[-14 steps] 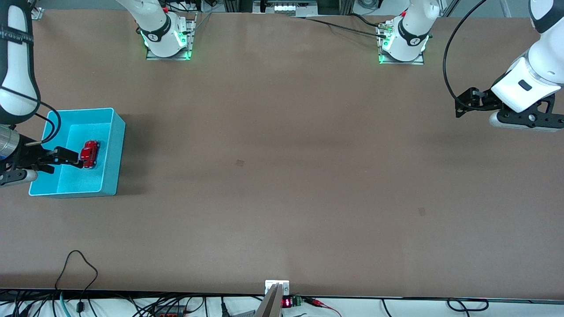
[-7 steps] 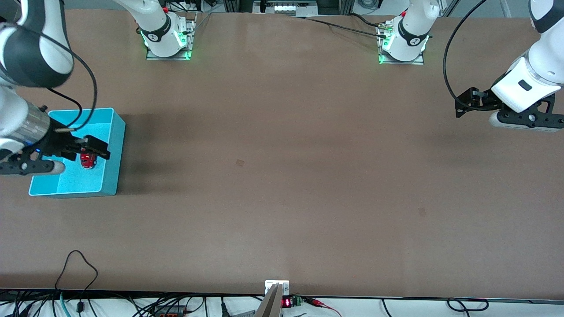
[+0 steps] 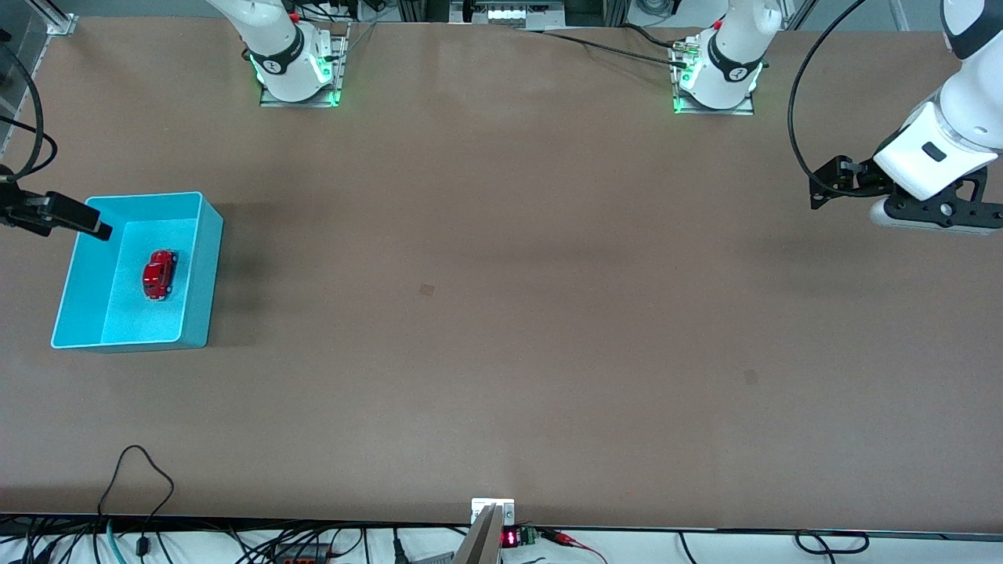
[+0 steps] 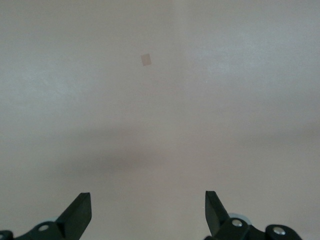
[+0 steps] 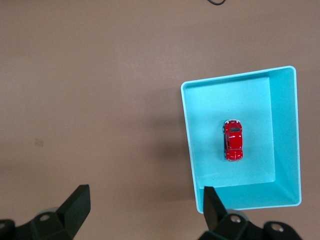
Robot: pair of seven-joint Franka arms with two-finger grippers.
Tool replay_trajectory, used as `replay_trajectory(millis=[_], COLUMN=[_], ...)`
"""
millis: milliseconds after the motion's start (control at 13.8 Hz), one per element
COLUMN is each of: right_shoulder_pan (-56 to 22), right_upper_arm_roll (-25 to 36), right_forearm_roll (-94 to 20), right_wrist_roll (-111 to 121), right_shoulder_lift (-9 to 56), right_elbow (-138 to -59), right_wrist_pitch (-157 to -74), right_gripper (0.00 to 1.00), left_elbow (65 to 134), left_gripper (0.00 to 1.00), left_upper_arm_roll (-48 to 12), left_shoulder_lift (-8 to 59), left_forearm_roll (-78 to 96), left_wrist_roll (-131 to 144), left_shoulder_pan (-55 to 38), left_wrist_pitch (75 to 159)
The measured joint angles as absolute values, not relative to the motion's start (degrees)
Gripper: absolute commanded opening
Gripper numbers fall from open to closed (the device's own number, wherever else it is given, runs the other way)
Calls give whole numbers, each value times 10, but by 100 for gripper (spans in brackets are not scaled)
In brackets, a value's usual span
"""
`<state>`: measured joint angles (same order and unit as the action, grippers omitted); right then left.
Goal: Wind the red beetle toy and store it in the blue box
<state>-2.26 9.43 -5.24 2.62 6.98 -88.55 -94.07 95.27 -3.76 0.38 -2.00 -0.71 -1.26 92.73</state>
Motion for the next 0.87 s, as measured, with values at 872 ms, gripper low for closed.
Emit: replay_trajectory(millis=[872], right_shoulder_pan=[-28], right_upper_arm_roll=[83], right_forearm_roll=[-8], right_wrist_roll=[25], right_shoulder_lift=[-42], right_elbow=[-1043], right_wrist_pitch=[-1005], right_gripper=[100], left_elbow=[953], left_gripper=[100], left_upper_arm_roll=[-38], left_shoulder_lift=[4], left_forearm_roll=[-20], left_wrist_roll=[-7], left_shoulder_pan=[-13], left_wrist_pitch=[927])
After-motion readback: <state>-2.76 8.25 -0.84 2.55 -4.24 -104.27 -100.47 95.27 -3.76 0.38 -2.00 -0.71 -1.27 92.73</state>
